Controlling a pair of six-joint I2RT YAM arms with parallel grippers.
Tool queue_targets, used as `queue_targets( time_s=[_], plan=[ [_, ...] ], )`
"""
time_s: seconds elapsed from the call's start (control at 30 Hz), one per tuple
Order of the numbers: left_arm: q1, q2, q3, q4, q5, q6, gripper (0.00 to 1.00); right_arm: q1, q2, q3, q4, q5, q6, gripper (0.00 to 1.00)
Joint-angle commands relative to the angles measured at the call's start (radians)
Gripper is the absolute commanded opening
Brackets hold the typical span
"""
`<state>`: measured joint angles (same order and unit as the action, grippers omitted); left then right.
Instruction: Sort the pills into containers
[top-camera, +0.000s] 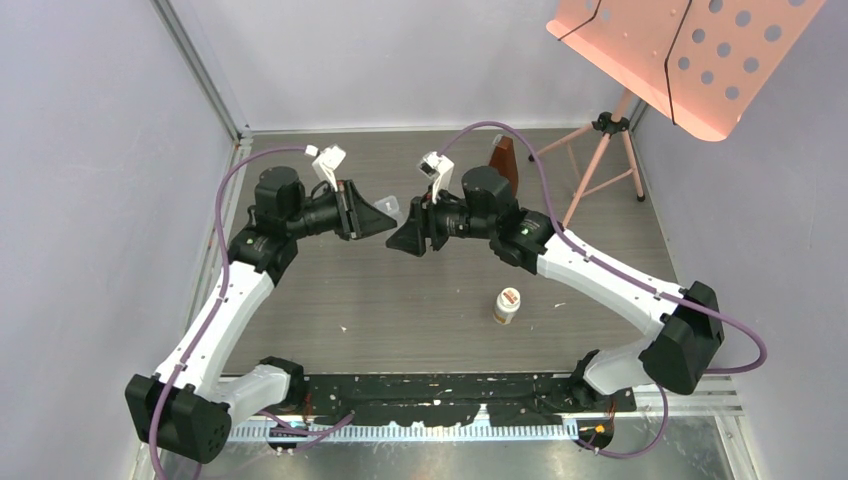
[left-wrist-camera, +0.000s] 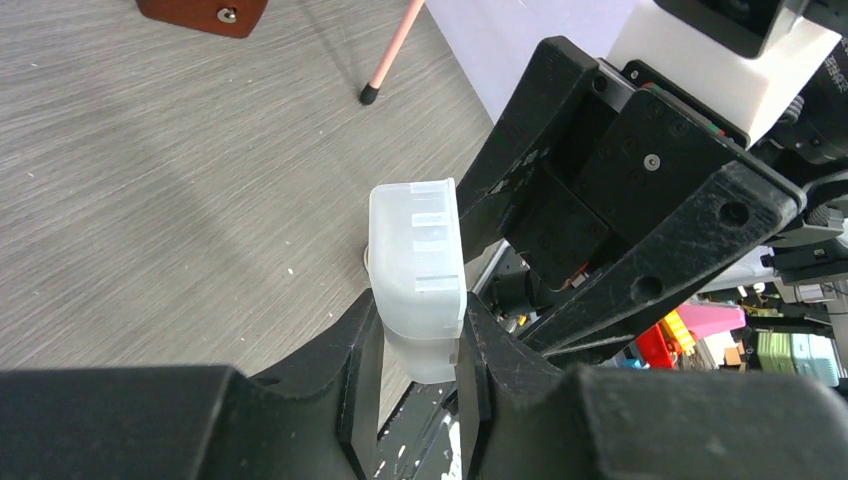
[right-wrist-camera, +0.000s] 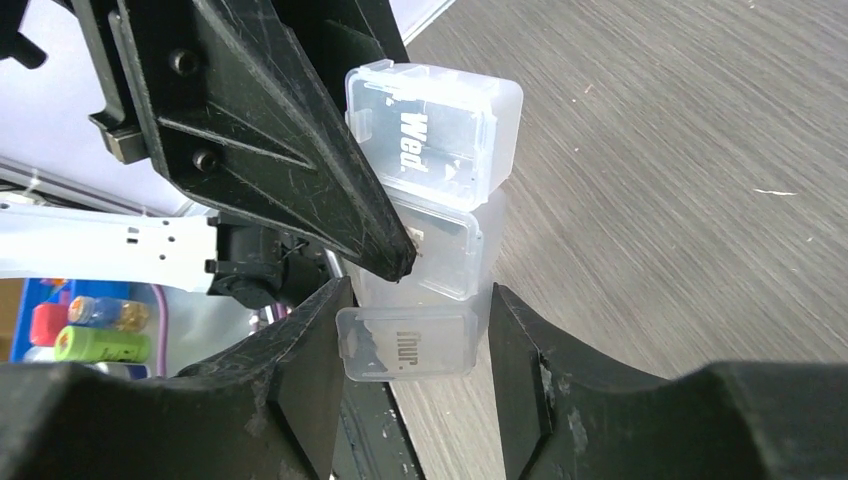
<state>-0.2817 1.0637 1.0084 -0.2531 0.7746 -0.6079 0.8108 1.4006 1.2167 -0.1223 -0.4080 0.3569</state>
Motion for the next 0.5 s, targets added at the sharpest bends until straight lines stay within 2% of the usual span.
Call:
queue_targets(
  time_s=[0.0,0.17,0.33,0.47],
  plan=[
    [0.033,-0.026,-0.008,0.032,-0.007,0.084,0.00,-0.057,-0.090,-0.018,0.039,-0.070,0.085,0.43],
    [0.035,-0.030,-0.002,0.030,-0.006,0.078,0.00,-0.099,-0.125,-0.065,0.035,-0.015,0.107,0.49],
    [0.035,-0.021,0.006,0.025,-0.006,0.076,0.00,-0.101,-0.152,-0.068,0.006,0.044,0.095,0.63],
    [0.035,-0.027,0.007,0.016,-0.014,0.074,0.00,-0.107,-0.161,-0.070,-0.023,0.094,0.091,0.65]
  ],
)
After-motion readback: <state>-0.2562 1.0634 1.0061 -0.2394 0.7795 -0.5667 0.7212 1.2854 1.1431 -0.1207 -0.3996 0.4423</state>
